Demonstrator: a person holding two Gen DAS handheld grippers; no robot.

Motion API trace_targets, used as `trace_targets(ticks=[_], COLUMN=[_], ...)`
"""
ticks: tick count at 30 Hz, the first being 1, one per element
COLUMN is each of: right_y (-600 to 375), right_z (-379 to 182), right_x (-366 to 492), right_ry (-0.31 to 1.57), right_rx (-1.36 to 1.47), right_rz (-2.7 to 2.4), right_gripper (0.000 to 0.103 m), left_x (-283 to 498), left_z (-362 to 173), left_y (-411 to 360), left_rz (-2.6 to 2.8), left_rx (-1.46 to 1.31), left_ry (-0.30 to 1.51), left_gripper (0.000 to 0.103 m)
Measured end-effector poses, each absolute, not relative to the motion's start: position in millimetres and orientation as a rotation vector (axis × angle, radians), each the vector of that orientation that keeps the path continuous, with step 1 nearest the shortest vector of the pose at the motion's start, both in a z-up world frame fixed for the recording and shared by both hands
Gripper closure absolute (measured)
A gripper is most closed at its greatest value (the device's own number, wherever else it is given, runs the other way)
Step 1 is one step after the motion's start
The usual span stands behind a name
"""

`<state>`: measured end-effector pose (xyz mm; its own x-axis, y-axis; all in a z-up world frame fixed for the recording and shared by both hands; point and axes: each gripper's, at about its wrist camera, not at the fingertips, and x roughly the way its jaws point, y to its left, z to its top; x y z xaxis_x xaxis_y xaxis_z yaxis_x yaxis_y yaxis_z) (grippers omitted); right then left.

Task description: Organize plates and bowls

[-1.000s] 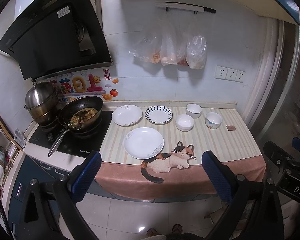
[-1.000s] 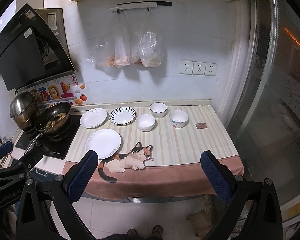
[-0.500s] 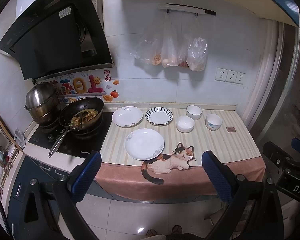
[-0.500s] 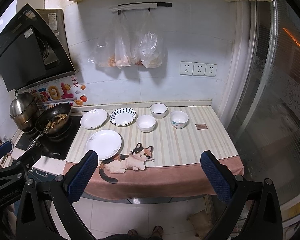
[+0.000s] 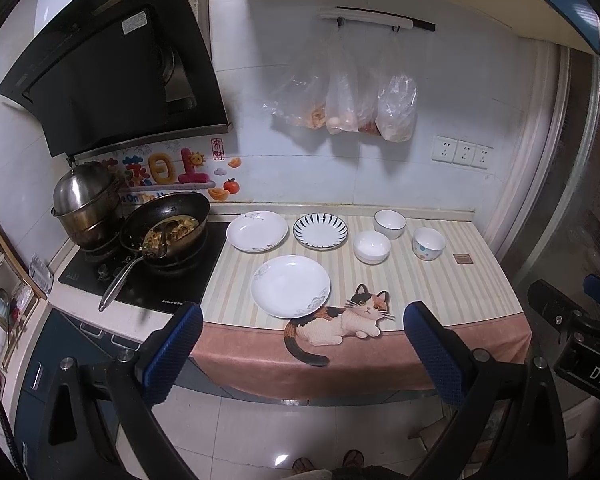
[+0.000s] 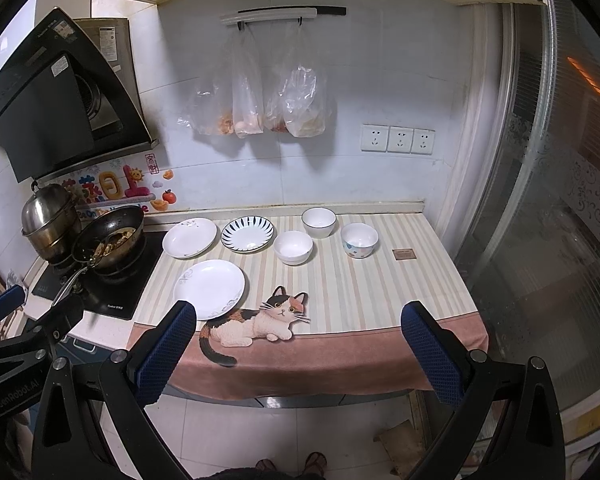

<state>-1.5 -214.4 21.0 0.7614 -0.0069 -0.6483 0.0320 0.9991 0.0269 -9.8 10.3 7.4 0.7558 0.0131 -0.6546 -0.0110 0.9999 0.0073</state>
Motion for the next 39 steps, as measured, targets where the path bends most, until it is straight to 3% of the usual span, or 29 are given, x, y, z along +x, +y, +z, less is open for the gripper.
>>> trace_targets(ticks=[31,39], right_y=[-199,-190], right_z=[16,-33], right_x=[16,70], right_ry=[0.715,0.729], right_rx=[0.072,0.112], right_rz=[0.005,0.080], right_gripper=[0.000,0.000], left_x=[8,79], left_z=[4,-48], left_y=[32,69], left_rz=[0.006,0.093], left_rx=[-0.013,0.009], left_ry=[0.698,0.716], left_gripper=[0.000,0.000])
